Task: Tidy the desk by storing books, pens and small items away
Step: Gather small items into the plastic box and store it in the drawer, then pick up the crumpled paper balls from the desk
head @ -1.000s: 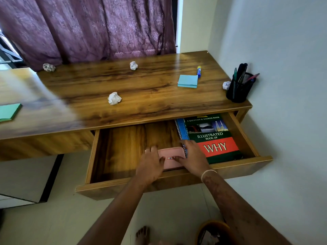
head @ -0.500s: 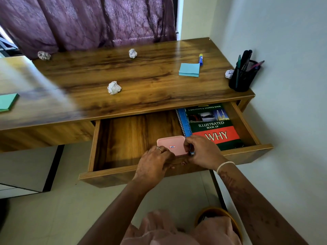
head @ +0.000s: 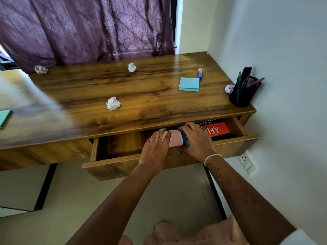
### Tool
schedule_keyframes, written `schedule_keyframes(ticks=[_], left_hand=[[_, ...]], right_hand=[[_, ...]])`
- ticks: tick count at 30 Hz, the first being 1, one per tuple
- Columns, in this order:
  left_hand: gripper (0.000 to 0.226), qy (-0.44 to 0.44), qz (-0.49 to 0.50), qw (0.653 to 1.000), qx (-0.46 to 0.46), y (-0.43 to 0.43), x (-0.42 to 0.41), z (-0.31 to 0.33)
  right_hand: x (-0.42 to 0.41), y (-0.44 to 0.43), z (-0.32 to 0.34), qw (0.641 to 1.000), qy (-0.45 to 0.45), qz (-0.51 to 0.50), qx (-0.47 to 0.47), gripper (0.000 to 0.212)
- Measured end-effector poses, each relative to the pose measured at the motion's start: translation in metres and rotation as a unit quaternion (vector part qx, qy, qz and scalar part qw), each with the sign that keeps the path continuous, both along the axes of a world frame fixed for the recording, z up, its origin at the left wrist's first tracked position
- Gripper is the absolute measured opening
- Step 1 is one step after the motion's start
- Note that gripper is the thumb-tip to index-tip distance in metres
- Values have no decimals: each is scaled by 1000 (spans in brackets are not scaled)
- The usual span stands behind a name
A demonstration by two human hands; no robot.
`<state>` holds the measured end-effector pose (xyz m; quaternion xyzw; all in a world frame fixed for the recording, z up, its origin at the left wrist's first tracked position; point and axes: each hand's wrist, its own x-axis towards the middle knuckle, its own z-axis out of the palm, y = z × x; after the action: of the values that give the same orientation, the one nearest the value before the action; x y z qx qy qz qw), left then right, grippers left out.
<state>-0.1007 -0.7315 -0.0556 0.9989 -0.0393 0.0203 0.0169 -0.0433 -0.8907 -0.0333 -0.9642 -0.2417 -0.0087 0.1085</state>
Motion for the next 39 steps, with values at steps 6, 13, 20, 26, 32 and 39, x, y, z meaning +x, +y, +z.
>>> schedule_keyframes(ticks=[6,13,20,26,32,39], left_hand=[[88,-3,20,999,37,18,41,-1],[78,-4,25,998,49,34,74,-1],[63,-28,13,999,42,36,82,-3],[59,-46,12,998,34,37,81,-4],[63,-44,13,997,62,35,80,-7],[63,-13,27,998,61,25,82,11]], right_hand=[[46,20,-2,1000,-12,10,-26,100],[77,33,-14,998,-14,22,-49,76],[79,32,-30,993,-28,48,-100,62],[79,31,-32,992,-42,51,-106,57],[76,34,-27,992,-41,45,-109,59],[77,42,-15,988,-2,43,-147,78]])
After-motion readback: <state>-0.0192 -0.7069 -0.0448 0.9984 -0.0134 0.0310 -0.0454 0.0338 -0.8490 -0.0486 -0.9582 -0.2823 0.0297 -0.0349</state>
